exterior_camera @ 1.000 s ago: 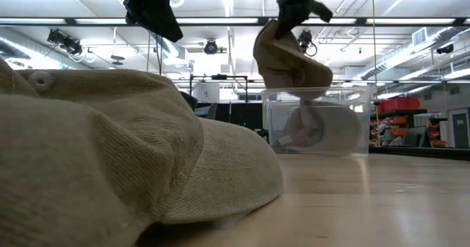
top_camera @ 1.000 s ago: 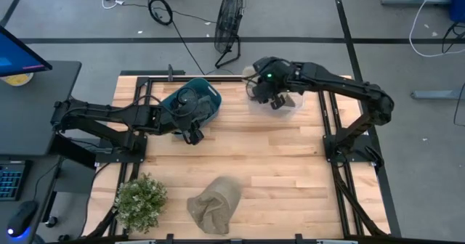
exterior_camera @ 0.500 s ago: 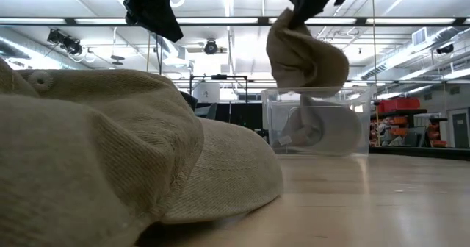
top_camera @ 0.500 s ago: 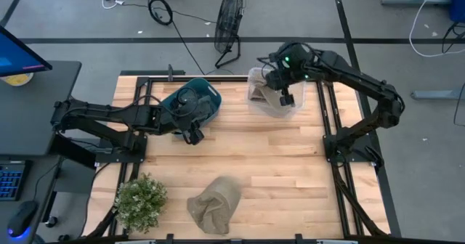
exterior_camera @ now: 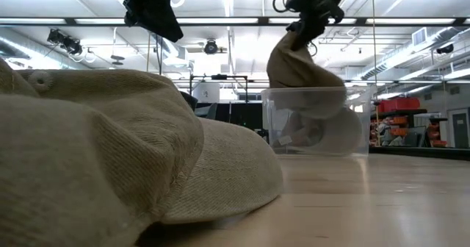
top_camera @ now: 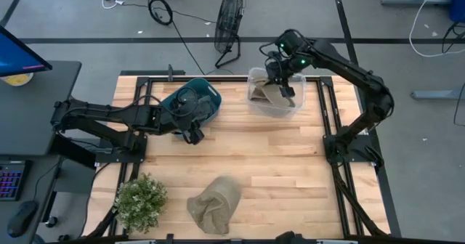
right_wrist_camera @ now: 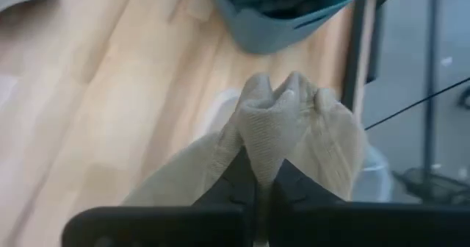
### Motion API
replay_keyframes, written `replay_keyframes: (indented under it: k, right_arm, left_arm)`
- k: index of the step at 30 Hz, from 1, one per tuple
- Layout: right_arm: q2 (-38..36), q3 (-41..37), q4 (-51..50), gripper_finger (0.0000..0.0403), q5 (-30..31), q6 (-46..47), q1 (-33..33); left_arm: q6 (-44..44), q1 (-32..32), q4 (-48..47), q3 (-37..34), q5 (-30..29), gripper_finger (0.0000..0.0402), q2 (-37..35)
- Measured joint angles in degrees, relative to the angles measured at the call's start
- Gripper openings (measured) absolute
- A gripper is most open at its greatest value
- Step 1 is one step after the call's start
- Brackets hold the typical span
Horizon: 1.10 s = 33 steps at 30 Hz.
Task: Pick & Place hat
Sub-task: Put the top brown cap into the transparent bin
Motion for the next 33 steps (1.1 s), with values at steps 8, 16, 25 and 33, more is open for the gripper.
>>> replay_keyframes:
  k: [8, 16, 25, 33]
  right_arm:
    - [-0.7, 0.0, -7.2, 0.0007, -0.1, 1.0, 0.9]
    - [0.0, -9.3, 1.6, 0.0023, 4.6, 0.2, 0.7]
    - [0.0, -16.0, 13.8, 0.0104, 20.7, -1.6, 0.7]
    - [-2.3, -12.3, 9.6, 0.0177, 29.6, -0.1, 4.0]
  left_arm:
    - [-0.5, 0.0, 0.0, 0.0, 0.0, 0.0140, 0.0]
    - [-0.7, 0.0, 0.0, 0.0, 0.0, 0.0140, 0.0]
    - [-1.0, 0.0, 0.0, 0.0, 0.0, 0.0140, 0.0]
    - [-2.7, 0.0, 0.0, 0.0, 0.0, 0.0140, 0.0]
